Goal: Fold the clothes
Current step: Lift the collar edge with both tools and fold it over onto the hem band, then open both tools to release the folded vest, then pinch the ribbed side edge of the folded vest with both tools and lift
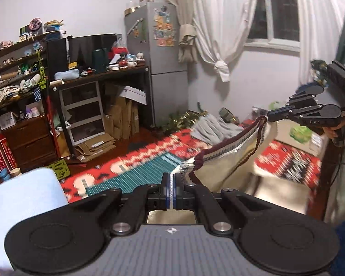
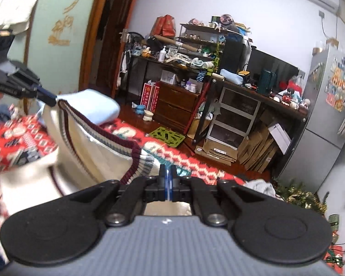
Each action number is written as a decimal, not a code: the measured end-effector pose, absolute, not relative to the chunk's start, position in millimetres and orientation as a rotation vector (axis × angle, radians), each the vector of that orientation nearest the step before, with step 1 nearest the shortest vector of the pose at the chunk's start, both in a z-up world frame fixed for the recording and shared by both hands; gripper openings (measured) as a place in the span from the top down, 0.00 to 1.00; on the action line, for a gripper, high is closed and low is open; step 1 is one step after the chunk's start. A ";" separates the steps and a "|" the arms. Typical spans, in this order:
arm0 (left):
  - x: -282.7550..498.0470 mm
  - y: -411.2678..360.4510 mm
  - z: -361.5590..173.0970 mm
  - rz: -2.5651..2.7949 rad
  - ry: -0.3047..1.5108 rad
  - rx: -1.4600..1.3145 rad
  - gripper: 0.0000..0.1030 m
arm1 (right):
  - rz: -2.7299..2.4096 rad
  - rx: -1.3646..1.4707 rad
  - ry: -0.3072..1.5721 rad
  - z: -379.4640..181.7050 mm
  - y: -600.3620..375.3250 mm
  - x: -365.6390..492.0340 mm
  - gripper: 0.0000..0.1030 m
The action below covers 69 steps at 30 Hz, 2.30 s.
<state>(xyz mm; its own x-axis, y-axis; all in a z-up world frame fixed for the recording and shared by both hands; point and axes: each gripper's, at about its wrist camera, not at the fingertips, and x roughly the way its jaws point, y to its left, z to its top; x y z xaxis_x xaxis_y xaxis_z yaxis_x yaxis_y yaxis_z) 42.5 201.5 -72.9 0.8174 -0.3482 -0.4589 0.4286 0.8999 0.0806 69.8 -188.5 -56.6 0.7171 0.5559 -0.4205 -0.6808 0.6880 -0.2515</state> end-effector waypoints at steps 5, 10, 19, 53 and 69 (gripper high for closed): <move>-13.9 176.4 -112.0 -0.438 0.496 0.274 0.98 | 0.708 -0.434 0.360 -96.4 -197.5 -0.9 0.99; -38.4 162.4 -166.1 -0.443 0.613 0.305 0.98 | 0.720 -0.457 0.464 -153.9 -200.7 -37.5 0.99; -55.4 165.8 -208.5 -0.389 0.703 0.163 0.94 | 0.711 -0.350 0.600 -202.4 -209.6 -44.1 0.97; -44.5 179.2 -190.9 -0.202 0.667 -0.149 0.90 | 0.575 -0.036 0.673 -182.5 -221.5 -7.4 0.80; -54.7 196.1 -197.3 -0.032 0.730 -0.205 0.90 | 0.487 0.005 0.697 -193.8 -248.7 -12.2 0.80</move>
<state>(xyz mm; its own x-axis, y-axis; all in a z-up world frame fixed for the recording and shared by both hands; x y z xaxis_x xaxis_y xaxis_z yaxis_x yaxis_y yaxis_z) -54.7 196.1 -197.3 0.7459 -0.1005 -0.6585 -0.0420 0.9795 -0.1970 -12.2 -248.7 -193.8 0.6596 0.4318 -0.6152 -0.4287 0.8885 0.1639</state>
